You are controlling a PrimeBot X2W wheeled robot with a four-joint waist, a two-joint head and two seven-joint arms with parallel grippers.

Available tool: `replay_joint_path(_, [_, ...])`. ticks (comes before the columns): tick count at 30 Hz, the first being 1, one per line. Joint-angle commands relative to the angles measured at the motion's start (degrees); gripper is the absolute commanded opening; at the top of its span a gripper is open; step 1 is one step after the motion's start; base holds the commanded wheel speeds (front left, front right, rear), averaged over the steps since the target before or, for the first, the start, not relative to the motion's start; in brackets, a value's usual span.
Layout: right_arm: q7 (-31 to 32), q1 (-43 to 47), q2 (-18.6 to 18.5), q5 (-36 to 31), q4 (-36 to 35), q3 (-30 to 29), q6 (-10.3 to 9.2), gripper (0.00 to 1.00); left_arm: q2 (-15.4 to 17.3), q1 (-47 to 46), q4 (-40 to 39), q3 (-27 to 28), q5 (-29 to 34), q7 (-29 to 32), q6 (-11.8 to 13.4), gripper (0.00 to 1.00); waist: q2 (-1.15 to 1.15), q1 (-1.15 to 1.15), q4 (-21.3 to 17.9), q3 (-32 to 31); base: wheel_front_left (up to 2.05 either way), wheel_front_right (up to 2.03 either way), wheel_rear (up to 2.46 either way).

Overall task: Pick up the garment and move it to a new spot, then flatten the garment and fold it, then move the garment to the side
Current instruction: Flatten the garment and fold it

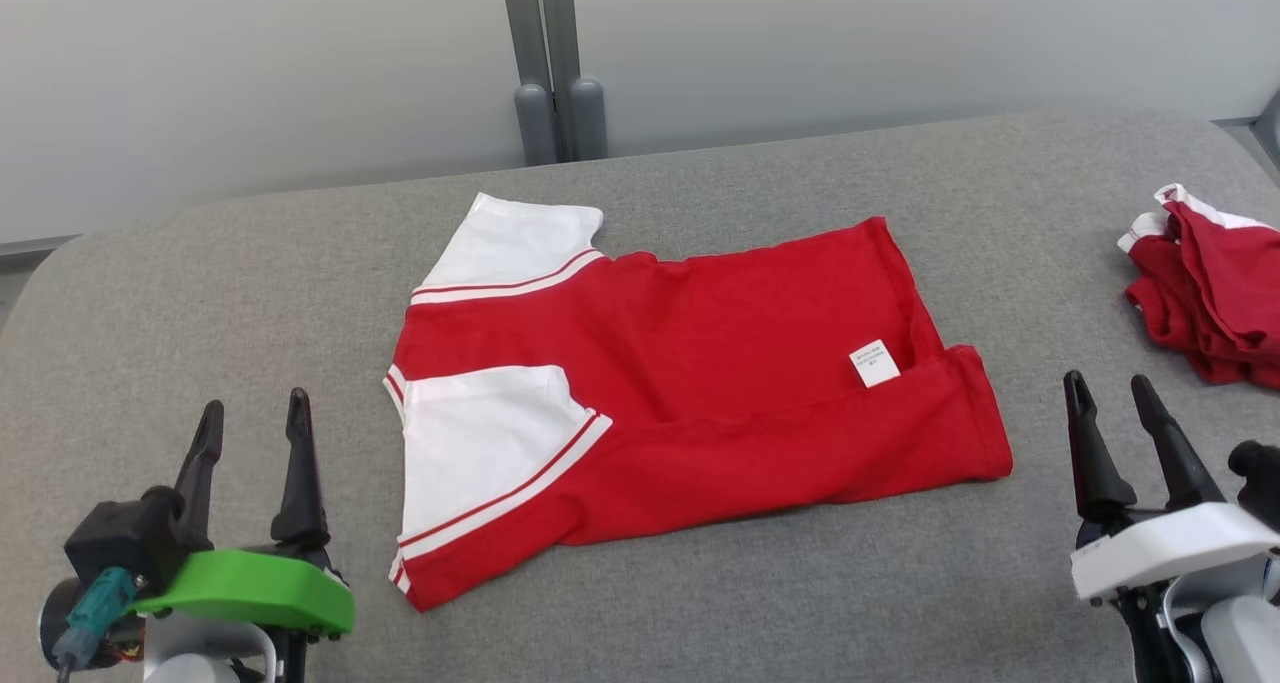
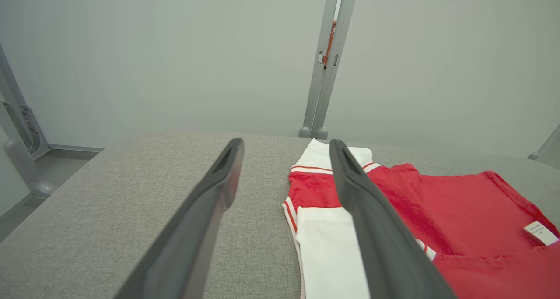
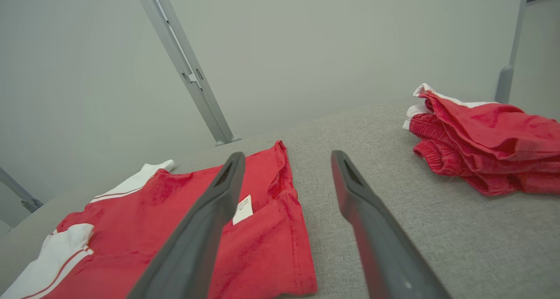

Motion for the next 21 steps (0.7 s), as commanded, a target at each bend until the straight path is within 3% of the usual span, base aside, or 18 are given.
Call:
replay_joint_path(1, [-0.1,1.4,0.8,-0.9,-0.1,-0.5,0.03,1.00,-1.6,2.2,-0.6,1.5,1.9,-0.3,-0.3,1.00,0.00,0.00,0.1,-0.2,0.00,0.00,0.00])
replay_joint_path(4, [-0.1,2.8,2.1,-2.2,0.4,-1.0,0.02,1.00,-5.0,5.5,-1.1,4.0,5.1,-0.3,-2.0,1.00,0.00,0.00,0.2,-0.4,0.00,0.00,0.00])
replay_joint_path(11, [-0.1,2.0,2.0,-3.2,1.2,-0.4,0.02,1.00,-8.8,7.4,0.7,6.0,9.7,-0.3,-6.0,1.00,0.00,0.00,0.4,-0.9,0.00,0.00,0.00])
replay_joint_path(21, [5.3,-4.9,3.0,-2.2,13.5,0.5,0.02,1.00,-11.3,4.9,10.0,2.7,6.6,6.2,-9.5,1.00,0.00,0.00,0.5,1.4,0.00,0.00,0.00])
